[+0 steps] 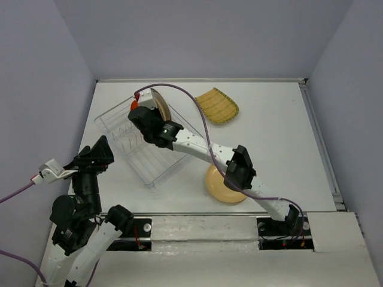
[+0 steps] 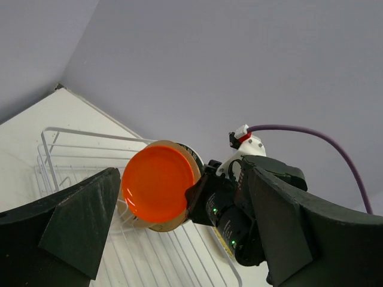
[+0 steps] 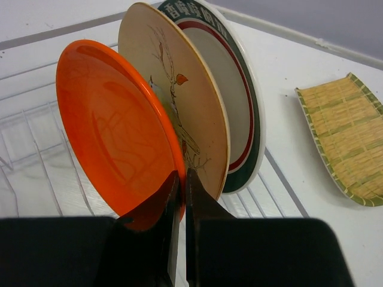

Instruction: Load the plates into the dish rack

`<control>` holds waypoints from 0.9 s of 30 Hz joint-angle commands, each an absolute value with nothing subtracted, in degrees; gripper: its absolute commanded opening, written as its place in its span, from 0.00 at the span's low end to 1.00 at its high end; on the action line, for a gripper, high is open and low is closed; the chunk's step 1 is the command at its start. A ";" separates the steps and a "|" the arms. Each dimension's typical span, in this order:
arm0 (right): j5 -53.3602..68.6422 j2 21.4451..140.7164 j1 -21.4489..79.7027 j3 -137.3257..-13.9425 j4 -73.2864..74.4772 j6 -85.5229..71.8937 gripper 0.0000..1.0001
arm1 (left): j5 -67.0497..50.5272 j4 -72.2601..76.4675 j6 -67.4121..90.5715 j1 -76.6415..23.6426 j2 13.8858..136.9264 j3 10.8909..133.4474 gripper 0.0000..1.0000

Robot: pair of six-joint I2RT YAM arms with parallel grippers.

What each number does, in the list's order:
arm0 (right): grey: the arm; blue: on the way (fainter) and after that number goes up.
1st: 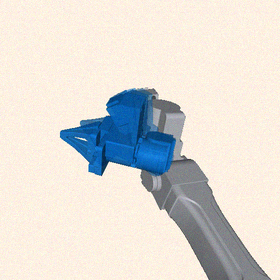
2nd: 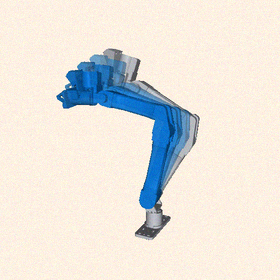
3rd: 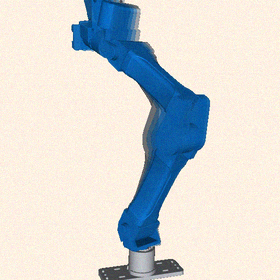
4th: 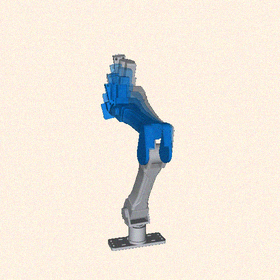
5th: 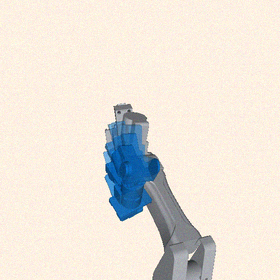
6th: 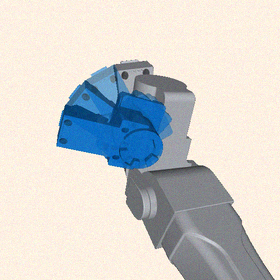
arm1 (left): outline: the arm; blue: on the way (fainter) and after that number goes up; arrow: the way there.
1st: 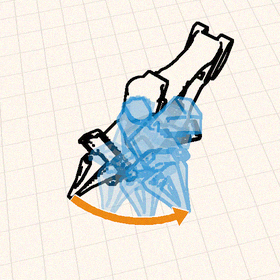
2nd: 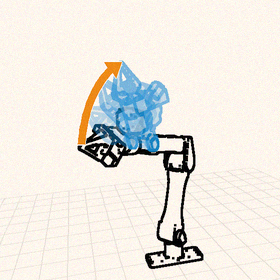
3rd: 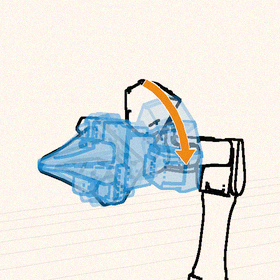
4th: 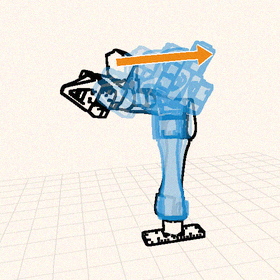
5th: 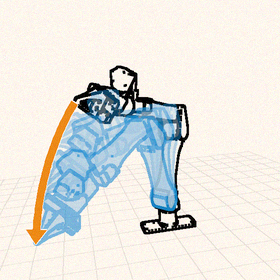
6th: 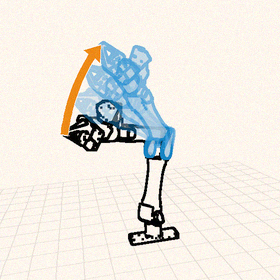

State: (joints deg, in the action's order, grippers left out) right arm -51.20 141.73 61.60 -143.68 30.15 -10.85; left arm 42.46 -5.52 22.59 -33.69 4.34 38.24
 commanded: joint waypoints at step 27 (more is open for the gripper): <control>-62.32 144.23 64.60 -142.12 9.32 2.20 0.07 | 43.07 -2.73 22.33 -34.54 4.31 39.20 0.99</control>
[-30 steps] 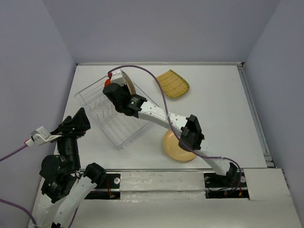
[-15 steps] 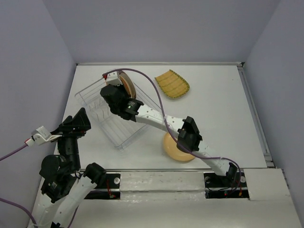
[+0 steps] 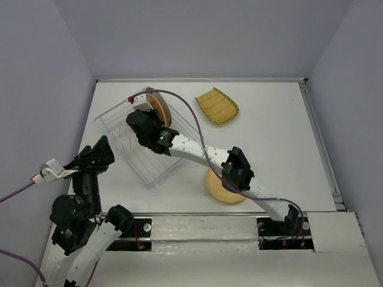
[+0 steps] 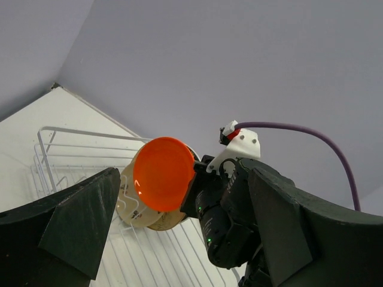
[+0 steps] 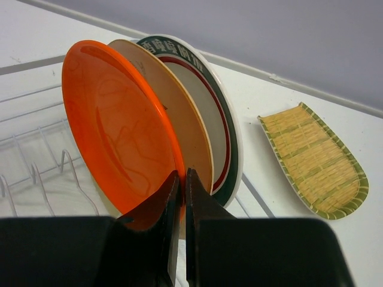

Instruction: Load the plates into the dish rack

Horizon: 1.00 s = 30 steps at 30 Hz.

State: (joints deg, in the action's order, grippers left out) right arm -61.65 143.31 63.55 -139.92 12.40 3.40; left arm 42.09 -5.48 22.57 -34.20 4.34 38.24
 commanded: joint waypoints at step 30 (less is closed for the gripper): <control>-47.48 133.18 64.95 -131.35 11.16 -10.61 0.62 | 42.71 -2.46 21.97 -34.80 4.92 39.02 0.99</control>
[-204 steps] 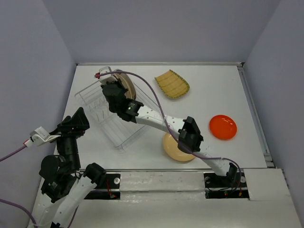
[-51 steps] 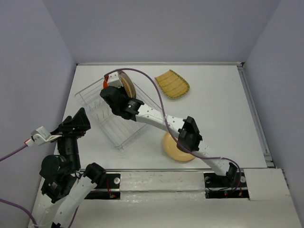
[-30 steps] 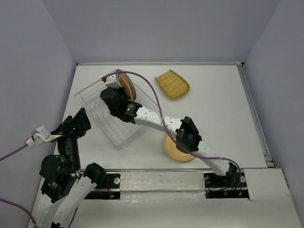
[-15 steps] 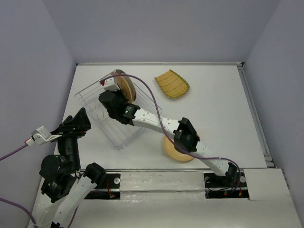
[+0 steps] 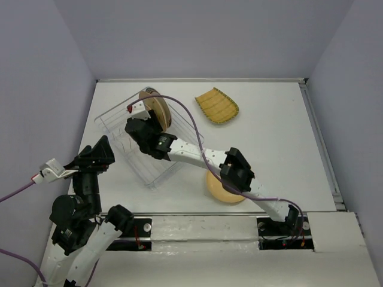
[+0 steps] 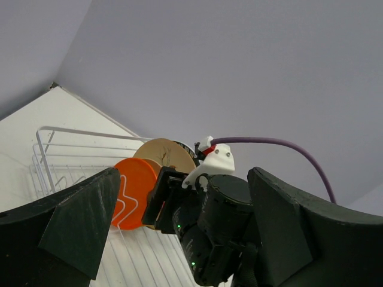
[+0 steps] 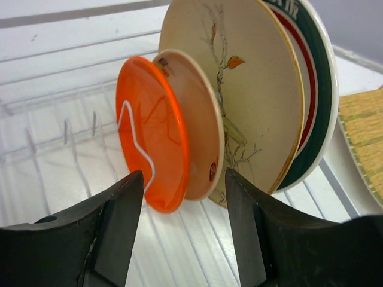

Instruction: Load the plates into the dish rack

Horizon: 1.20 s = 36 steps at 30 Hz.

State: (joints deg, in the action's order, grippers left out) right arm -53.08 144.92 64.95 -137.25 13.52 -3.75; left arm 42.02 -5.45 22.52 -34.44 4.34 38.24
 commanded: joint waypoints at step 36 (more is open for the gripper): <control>-1.05 122.95 19.60 -57.83 -46.85 -81.56 0.45 | 36.65 -0.53 20.13 -34.72 12.48 38.14 0.99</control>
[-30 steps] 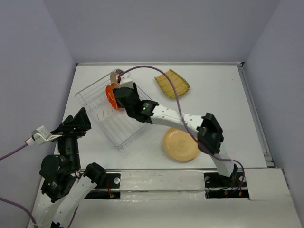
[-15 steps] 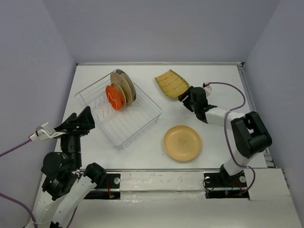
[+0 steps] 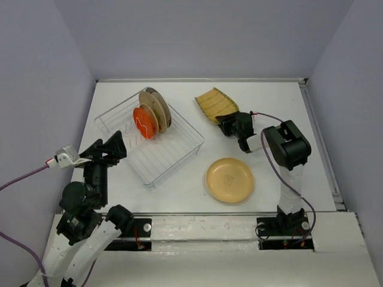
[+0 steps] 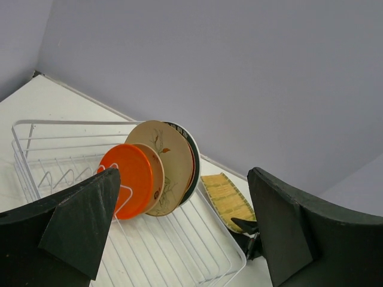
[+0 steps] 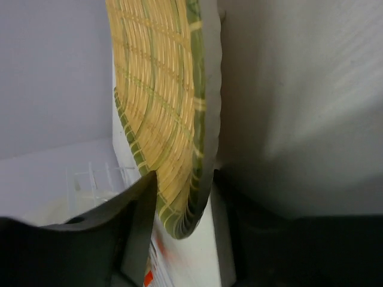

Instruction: Load the plates into the dish rack

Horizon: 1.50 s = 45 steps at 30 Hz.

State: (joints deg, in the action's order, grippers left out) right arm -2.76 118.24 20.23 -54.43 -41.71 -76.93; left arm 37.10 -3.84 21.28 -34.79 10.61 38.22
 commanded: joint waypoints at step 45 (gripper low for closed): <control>46.12 72.95 28.74 -81.91 46.93 -4.06 0.07 | -15.37 2.03 14.42 -31.38 36.29 43.50 0.90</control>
State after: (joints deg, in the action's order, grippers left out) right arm 37.01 74.28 26.26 -77.93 44.77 -9.85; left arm -6.11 0.99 16.43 -31.75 32.88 40.12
